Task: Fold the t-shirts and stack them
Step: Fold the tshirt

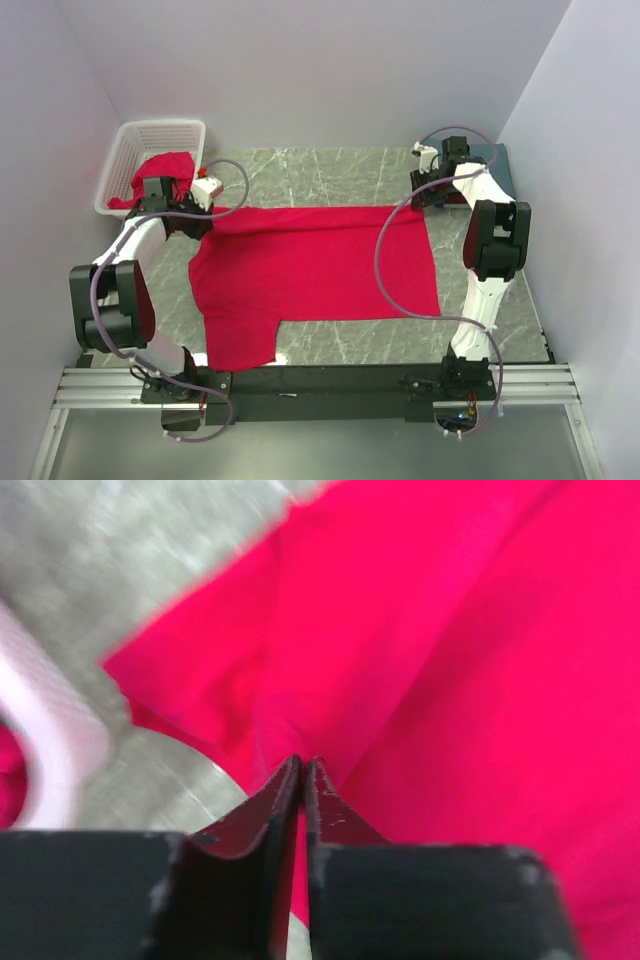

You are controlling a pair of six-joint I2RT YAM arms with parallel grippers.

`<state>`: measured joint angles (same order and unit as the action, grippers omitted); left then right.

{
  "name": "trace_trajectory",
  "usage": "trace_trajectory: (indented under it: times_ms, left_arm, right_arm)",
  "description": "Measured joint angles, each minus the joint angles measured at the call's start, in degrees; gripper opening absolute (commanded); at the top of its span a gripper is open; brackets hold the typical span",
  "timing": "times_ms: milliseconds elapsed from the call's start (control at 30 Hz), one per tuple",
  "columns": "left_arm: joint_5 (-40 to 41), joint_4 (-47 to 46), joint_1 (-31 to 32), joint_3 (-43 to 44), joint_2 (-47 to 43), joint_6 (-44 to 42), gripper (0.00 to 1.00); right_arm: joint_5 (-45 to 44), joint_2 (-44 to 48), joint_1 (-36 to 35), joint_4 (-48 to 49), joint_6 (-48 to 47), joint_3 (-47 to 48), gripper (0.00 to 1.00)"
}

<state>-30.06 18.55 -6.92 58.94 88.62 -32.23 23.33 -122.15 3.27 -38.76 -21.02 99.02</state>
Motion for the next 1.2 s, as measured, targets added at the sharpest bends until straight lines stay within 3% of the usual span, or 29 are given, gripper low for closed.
trace_trajectory:
  times_ms: [167, 233, 333, 467, 667, 967, 1200]
  left_arm:
    - [-0.7, 10.7, -0.4, 1.2, 1.8, -9.5, 0.48]
    - [-1.4, 14.6, -1.2, 2.9, 2.6, -11.7, 0.51]
    - [-2.1, 17.5, -1.9, 7.5, 4.2, -11.8, 0.52]
    - [-3.1, 17.4, -1.8, 14.2, 7.4, -9.3, 0.51]
    - [-1.6, 15.3, 1.0, 20.4, 15.3, -3.2, 0.56]
    - [1.3, 14.4, 5.0, 24.7, 23.7, 2.1, 0.58]
    - [2.2, 13.0, 7.5, 27.7, 27.8, 4.4, 0.58]
  right_arm:
    - [-0.3, 0.7, 0.2, -3.3, -2.9, -2.7, 0.66]
    - [-0.3, 1.2, 0.3, -5.1, -3.9, -2.8, 0.67]
    - [-0.3, 2.6, 0.5, -6.7, -4.4, -2.5, 0.64]
    - [0.0, 3.0, 0.5, -9.2, -4.1, 1.7, 0.51]
    - [0.1, 0.0, -0.2, -10.6, -2.8, 9.2, 0.49]
    - [-1.7, -7.1, -1.7, -13.1, -1.9, 9.7, 0.47]
    - [-2.8, -7.6, -1.9, -13.7, -2.2, 9.4, 0.46]
